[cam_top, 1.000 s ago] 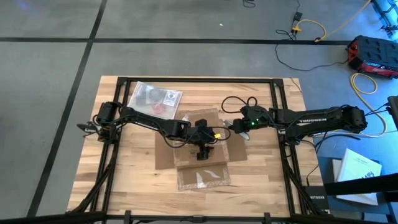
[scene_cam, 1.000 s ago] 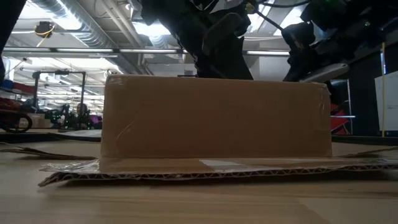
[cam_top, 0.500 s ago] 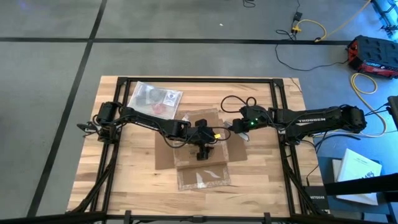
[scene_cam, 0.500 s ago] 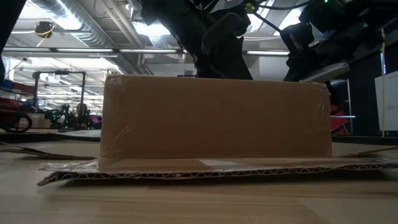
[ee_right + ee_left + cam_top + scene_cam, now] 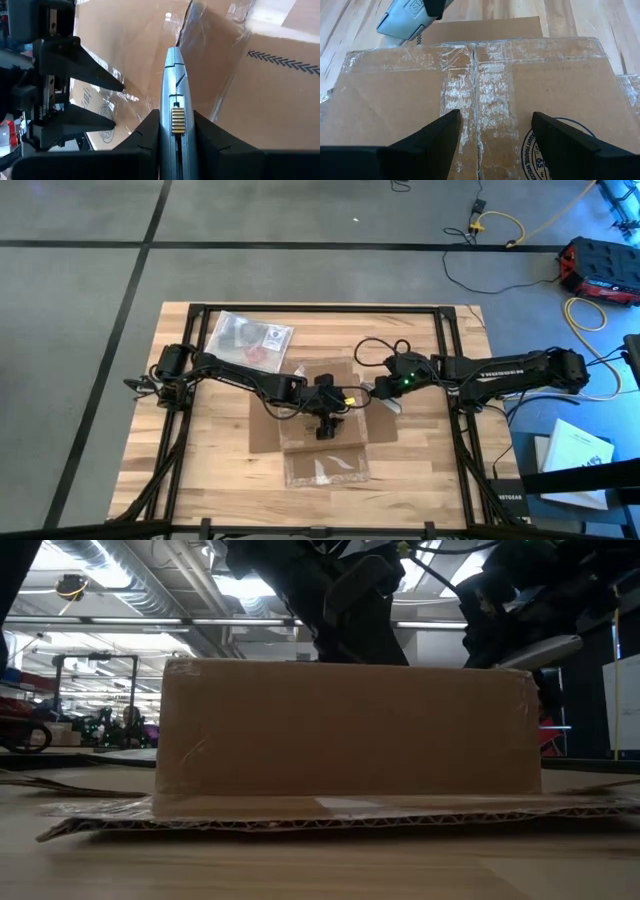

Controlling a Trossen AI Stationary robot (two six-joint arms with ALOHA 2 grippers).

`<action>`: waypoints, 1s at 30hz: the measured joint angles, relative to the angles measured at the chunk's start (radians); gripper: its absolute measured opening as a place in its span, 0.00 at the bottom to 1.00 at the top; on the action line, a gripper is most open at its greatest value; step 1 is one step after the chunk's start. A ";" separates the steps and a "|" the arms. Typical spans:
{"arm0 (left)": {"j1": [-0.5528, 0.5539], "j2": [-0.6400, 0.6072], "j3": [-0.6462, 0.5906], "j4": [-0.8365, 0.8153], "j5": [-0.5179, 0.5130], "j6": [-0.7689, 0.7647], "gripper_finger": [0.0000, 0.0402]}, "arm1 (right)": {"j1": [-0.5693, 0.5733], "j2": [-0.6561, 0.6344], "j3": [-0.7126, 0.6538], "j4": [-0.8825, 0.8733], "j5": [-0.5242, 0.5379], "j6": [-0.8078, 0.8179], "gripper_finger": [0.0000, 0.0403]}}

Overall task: Unpack boxes
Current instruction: Break down the box until it is fully flat

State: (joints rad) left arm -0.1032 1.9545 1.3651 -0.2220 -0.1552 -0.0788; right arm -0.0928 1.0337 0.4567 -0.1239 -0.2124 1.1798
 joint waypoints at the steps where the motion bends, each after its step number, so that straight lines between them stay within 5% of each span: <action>1: 0.000 0.000 0.000 0.001 0.001 0.000 0.59 | 0.008 0.000 0.001 -0.004 0.000 0.004 0.14; 30: -0.001 0.000 -0.001 0.003 -0.005 -0.011 0.59 | 0.152 0.000 -0.001 -0.016 0.000 0.099 0.14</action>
State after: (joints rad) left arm -0.1039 1.9549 1.3643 -0.2188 -0.1604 -0.0895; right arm 0.0589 1.0340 0.4561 -0.1398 -0.2123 1.2792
